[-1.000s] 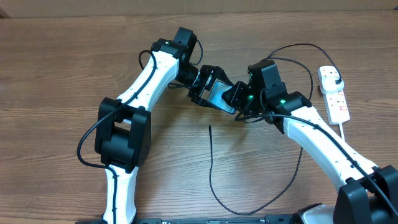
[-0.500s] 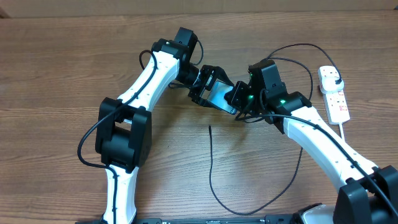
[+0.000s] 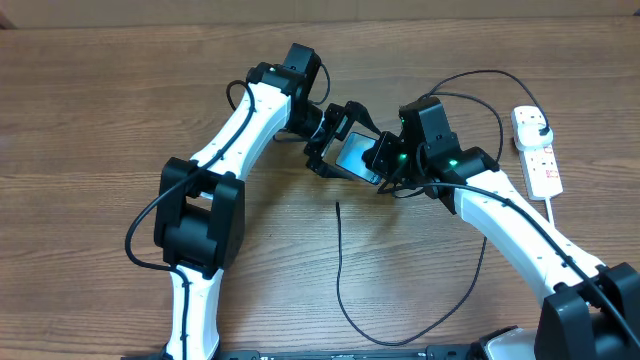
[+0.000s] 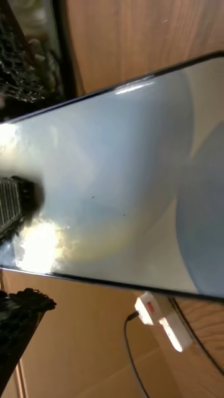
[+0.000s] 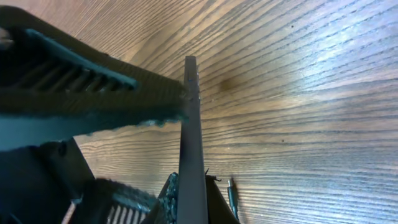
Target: Plug charger to phone and switch on socket
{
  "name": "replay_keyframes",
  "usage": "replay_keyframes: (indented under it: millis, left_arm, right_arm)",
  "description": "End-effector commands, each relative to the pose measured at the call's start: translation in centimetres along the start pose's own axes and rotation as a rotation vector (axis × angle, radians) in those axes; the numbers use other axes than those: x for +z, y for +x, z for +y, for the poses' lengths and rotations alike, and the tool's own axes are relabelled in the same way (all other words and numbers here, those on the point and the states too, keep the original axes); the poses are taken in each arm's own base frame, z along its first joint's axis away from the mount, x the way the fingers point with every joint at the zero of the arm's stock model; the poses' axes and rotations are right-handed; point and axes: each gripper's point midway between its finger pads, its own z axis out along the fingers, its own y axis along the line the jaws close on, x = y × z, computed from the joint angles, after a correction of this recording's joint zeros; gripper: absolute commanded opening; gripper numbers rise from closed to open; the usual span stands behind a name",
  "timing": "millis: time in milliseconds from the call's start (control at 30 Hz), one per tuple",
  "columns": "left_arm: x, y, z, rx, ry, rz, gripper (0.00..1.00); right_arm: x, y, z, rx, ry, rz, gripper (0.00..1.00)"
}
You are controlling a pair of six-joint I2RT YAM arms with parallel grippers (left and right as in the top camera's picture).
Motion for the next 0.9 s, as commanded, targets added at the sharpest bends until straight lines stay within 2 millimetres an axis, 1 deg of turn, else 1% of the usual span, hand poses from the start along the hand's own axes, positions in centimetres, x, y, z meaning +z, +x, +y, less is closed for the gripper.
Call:
replay_keyframes:
  millis: [0,133,233,333,400,500,567,633,733,800,867]
  left_arm:
    - [-3.1,-1.8,-0.9,0.217,0.059,-0.046,1.00]
    - [-6.5,-3.4,-0.3,0.272,0.120,-0.034,1.00]
    - [-9.1,-4.7,0.5,0.290,0.152,-0.053,1.00]
    - [-11.3,-5.5,1.5,0.278,0.171,-0.069,1.00]
    - [-12.7,-5.6,1.4,0.318,0.210,-0.076,1.00]
    - [-14.6,-5.1,0.9,0.370,0.268,-0.084,1.00]
    - [-16.1,-4.5,0.3,0.419,0.298,-0.118,1.00]
    - [-17.3,-3.9,-0.3,0.467,0.315,-0.160,1.00]
    - [-18.9,-2.6,-1.3,0.528,0.336,-0.222,1.00]
    - [-19.8,-1.8,-2.0,0.544,0.346,-0.266,1.00]
    - [-20.5,-0.7,-3.1,0.578,0.369,-0.299,1.00]
  right_arm:
    - [-0.3,-1.0,-0.4,-0.002,0.010,-0.028,0.04]
    - [-0.8,-2.4,-2.0,0.048,0.032,-0.049,0.04]
    - [-1.3,-3.5,-2.9,0.131,0.022,-0.056,0.04]
    - [-1.7,-4.3,-3.3,0.251,-0.014,-0.051,0.04]
    - [-2.1,-5.0,-3.0,0.336,-0.062,-0.042,0.04]
    - [-2.6,-5.8,-1.9,0.447,-0.149,-0.023,0.04]
    - [-2.9,-6.3,-0.6,0.525,-0.219,-0.009,0.04]
    - [-3.2,-6.6,0.5,0.611,-0.274,0.016,0.04]
    - [-3.5,-6.7,1.5,0.757,-0.317,0.061,0.04]
    - [-3.7,-7.0,2.0,0.805,-0.344,0.069,0.04]
    - [-4.0,-7.6,2.7,0.819,-0.380,0.064,0.04]
